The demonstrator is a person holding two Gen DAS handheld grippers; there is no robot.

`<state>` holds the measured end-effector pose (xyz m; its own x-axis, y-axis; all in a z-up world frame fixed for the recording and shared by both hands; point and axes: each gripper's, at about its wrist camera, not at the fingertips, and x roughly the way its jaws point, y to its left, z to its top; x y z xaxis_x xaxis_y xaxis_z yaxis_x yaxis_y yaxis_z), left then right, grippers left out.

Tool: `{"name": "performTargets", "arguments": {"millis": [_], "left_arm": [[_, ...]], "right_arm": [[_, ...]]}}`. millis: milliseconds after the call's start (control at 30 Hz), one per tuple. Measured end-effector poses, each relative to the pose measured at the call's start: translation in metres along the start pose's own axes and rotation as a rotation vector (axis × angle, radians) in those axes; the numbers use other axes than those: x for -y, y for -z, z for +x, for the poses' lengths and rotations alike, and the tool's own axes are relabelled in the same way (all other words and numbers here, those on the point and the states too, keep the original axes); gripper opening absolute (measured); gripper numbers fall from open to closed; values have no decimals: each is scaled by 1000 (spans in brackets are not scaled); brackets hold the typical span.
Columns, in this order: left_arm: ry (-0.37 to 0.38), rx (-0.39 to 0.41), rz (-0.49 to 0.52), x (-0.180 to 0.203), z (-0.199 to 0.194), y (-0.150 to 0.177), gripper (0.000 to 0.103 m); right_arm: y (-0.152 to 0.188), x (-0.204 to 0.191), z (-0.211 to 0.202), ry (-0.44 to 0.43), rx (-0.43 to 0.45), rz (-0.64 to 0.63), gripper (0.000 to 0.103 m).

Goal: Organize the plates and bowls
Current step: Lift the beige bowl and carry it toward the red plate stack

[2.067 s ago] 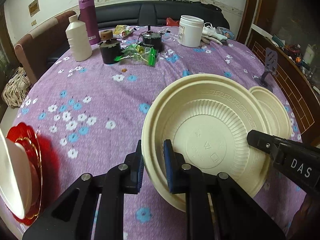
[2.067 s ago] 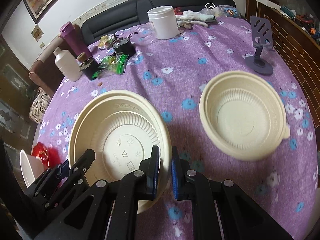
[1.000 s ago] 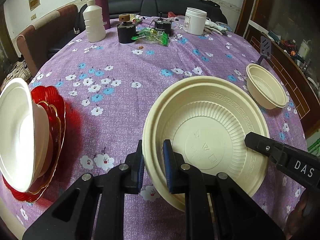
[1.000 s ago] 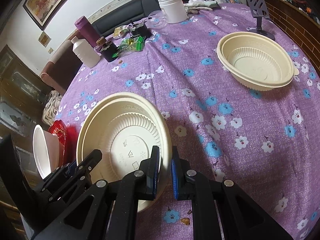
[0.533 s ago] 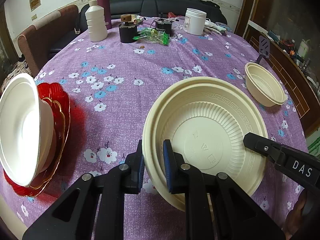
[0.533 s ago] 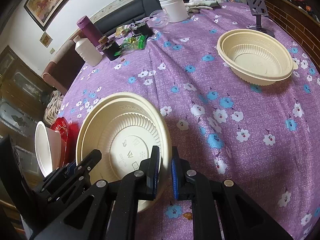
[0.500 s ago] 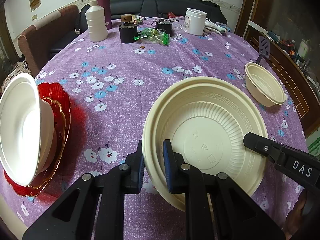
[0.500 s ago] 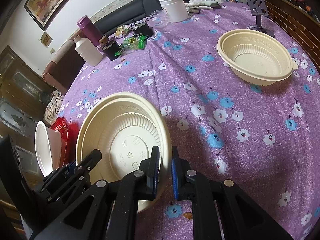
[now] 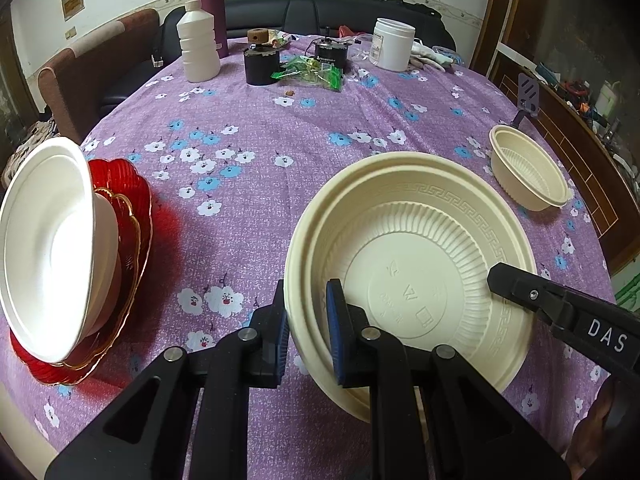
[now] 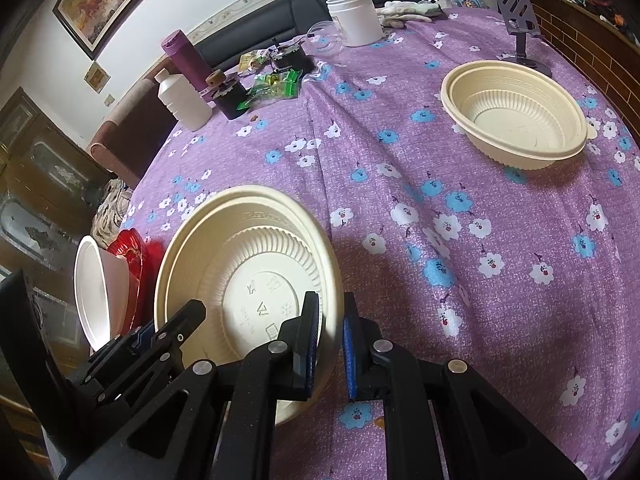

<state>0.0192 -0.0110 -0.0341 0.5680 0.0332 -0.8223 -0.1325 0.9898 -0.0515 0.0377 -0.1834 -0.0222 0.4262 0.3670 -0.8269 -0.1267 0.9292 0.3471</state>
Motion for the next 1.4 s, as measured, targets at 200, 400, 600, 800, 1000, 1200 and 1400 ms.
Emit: {"name": "performTargets", "arguments": {"millis": [200,400,600,800,1000,1200,1400], "left_arm": [[1,7,-4,-4,-5,1,15],[1,14,-9,-6,-9,1,15],[2,22,-19,-9,-14,0,15],[3,42,-35,-16,-25,-1,15],[-5,95,-62,-31,-47,-7,15],[-35,169,-122,-63,-75,-12,15],[-85,228,-201,-106,-96,-13,15]], "right_arm": [[2,-3,-3,-2,6,-8,11],[3,-7,-5,-6,13,-16,11],[3,-12,-8,-12,22,-26,11],[1,-20,-13,-25,38,-42,11],[-5,-40,-21,-49,63,-74,11],[-11,-79,-30,-106,95,-139,11],[-13,-133,-34,-160,115,-234,11]]}}
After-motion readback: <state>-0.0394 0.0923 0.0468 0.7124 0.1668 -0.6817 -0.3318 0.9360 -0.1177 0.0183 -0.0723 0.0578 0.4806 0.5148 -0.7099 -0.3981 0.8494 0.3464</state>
